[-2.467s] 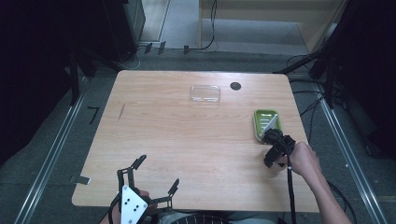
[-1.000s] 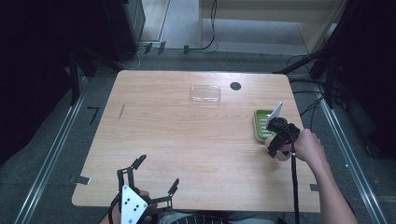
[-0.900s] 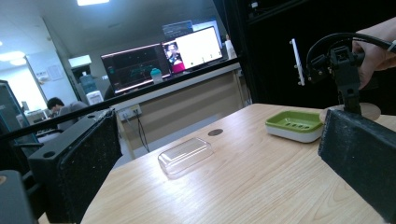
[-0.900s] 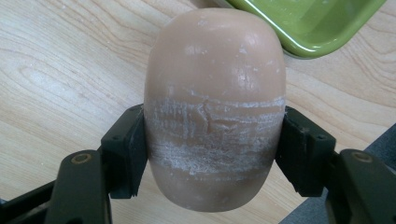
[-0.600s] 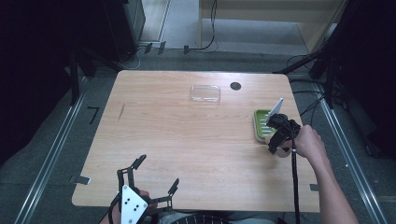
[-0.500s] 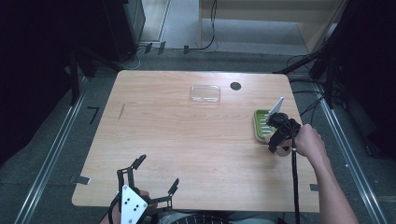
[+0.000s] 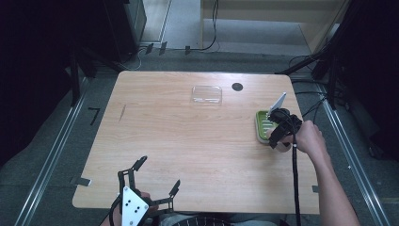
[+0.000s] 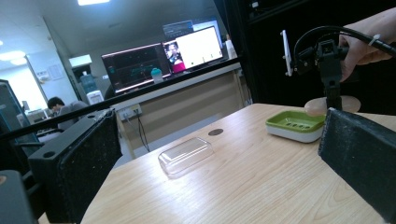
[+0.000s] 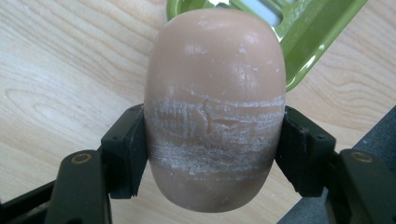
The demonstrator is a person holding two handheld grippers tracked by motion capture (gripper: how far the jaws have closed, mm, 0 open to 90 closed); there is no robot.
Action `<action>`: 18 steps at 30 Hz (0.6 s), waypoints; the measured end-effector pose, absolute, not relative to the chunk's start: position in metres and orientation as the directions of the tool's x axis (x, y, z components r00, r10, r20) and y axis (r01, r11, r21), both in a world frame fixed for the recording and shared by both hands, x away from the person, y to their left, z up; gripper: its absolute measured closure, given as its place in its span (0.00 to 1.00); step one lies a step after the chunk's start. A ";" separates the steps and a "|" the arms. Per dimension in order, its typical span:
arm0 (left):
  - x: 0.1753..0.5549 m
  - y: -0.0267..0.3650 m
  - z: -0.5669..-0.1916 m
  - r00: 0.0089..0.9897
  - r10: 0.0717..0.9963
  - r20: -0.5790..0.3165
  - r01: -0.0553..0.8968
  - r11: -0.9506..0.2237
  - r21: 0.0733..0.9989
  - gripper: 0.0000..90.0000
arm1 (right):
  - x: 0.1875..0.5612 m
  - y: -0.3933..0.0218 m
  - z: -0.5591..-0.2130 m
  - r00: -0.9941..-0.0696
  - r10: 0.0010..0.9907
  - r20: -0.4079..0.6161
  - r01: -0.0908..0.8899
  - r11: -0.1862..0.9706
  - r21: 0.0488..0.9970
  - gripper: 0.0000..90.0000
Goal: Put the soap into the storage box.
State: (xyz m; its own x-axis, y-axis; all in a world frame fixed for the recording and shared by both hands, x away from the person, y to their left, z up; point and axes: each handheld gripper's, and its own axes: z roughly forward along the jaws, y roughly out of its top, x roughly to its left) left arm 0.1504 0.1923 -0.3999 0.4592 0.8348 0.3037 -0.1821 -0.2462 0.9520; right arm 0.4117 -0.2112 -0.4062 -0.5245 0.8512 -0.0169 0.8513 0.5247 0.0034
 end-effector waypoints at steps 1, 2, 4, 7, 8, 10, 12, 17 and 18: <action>0.150 0.192 -0.400 0.459 0.835 0.303 -0.182 -0.246 0.952 0.00 | 0.413 -0.211 -0.406 -0.525 0.851 -0.019 0.851 0.525 0.004 0.37; 0.150 0.193 -0.400 0.459 0.835 0.303 -0.182 -0.246 0.952 0.00 | 0.413 -0.210 -0.406 -0.519 0.854 -0.019 0.854 0.519 0.007 0.37; 0.150 0.193 -0.400 0.459 0.835 0.304 -0.183 -0.247 0.952 0.00 | 0.415 -0.210 -0.405 -0.519 0.855 -0.019 0.855 0.519 0.019 0.37; 0.150 0.193 -0.400 0.458 0.835 0.304 -0.182 -0.247 0.952 0.00 | 0.418 -0.209 -0.404 -0.505 0.863 -0.011 0.862 0.505 0.046 0.37; 0.150 0.193 -0.400 0.458 0.835 0.305 -0.183 -0.247 0.952 0.00 | 0.419 -0.209 -0.404 -0.503 0.864 -0.013 0.863 0.503 0.052 0.37; 0.150 0.193 -0.400 0.457 0.836 0.304 -0.182 -0.246 0.952 0.00 | 0.421 -0.209 -0.404 -0.496 0.868 -0.013 0.866 0.496 0.071 0.37; 0.150 0.193 -0.400 0.456 0.837 0.302 -0.181 -0.245 0.953 0.00 | 0.423 -0.210 -0.402 -0.488 0.873 -0.011 0.869 0.487 0.087 0.37; 0.150 0.193 -0.400 0.456 0.837 0.303 -0.181 -0.247 0.952 0.00 | 0.427 -0.212 -0.402 -0.479 0.878 -0.008 0.872 0.477 0.110 0.37; 0.150 0.193 -0.400 0.456 0.837 0.302 -0.181 -0.246 0.952 0.00 | 0.428 -0.213 -0.402 -0.478 0.879 -0.008 0.872 0.475 0.117 0.37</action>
